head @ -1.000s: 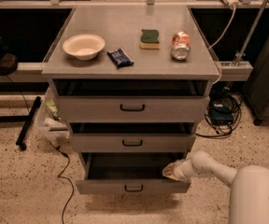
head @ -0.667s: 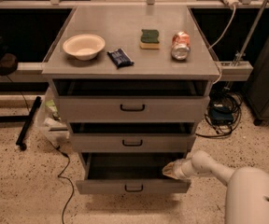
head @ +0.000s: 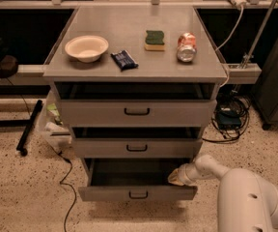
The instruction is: Open bottom drawer
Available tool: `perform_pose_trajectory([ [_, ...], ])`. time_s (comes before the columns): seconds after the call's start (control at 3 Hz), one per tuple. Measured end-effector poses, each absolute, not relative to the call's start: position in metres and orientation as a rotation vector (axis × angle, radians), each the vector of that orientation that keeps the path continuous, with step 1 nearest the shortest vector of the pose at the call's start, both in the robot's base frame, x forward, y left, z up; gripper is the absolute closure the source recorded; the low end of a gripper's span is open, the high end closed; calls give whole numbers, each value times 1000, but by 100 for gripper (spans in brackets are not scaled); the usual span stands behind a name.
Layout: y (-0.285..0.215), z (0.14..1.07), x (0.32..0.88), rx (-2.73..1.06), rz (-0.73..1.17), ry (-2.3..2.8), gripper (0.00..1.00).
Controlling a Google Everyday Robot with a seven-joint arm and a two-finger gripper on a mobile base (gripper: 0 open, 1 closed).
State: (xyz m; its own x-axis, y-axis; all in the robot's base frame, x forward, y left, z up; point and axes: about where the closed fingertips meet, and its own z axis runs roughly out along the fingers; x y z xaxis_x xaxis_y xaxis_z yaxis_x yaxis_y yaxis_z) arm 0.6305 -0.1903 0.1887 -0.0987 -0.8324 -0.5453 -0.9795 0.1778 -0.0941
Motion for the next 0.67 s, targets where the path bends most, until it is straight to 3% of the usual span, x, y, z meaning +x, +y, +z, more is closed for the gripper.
perform_pose_trajectory([
  [0.67,-208,177,605,-1685,457,2034,12],
])
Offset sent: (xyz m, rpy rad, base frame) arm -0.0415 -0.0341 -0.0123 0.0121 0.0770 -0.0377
